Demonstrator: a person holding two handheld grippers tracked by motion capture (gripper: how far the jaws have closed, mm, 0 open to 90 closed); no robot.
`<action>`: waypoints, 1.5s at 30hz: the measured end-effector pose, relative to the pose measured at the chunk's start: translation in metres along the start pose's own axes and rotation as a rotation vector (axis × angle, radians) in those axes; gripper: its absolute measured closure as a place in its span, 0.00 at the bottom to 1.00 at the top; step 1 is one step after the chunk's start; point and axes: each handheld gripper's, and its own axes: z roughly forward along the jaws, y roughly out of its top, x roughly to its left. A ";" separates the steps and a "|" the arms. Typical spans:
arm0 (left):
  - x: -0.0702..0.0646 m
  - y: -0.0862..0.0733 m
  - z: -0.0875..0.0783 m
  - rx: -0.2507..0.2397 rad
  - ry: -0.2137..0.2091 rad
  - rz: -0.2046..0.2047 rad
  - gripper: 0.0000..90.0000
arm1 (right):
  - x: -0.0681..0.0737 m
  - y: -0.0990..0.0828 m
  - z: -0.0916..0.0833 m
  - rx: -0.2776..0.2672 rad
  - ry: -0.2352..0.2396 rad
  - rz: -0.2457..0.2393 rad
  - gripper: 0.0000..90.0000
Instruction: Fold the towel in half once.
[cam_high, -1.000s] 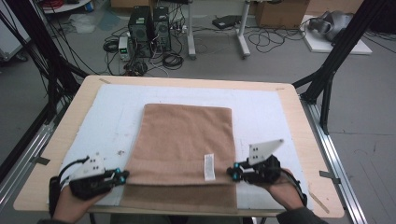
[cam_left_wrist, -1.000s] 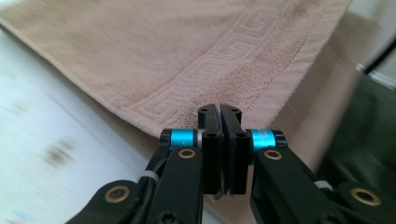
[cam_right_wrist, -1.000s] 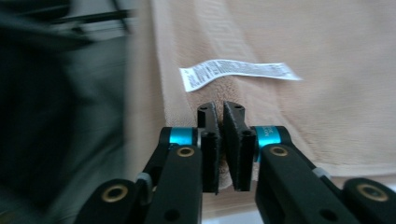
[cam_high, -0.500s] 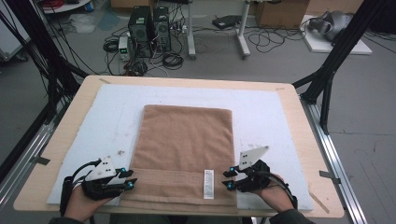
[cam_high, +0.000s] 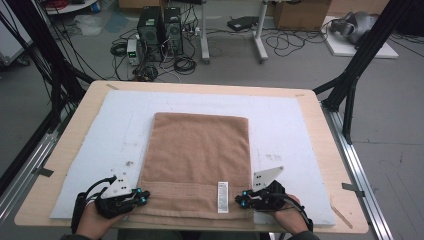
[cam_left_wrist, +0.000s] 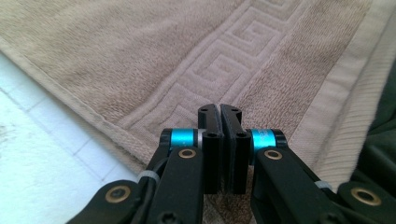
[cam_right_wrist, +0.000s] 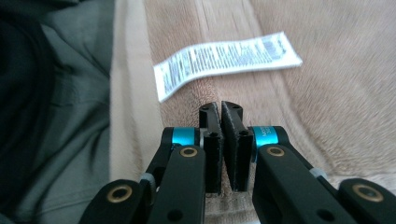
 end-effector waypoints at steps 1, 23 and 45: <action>0.001 0.001 -0.003 -0.008 -0.002 -0.005 0.97 | 0.001 0.002 -0.003 -0.016 0.003 -0.003 0.97; 0.000 0.002 -0.014 -0.049 -0.003 -0.039 0.76 | -0.001 0.005 -0.016 -0.077 0.053 0.075 0.70; 0.060 0.047 0.007 -0.137 0.065 -0.151 0.44 | -0.081 0.038 -0.017 -0.090 -0.200 0.184 0.32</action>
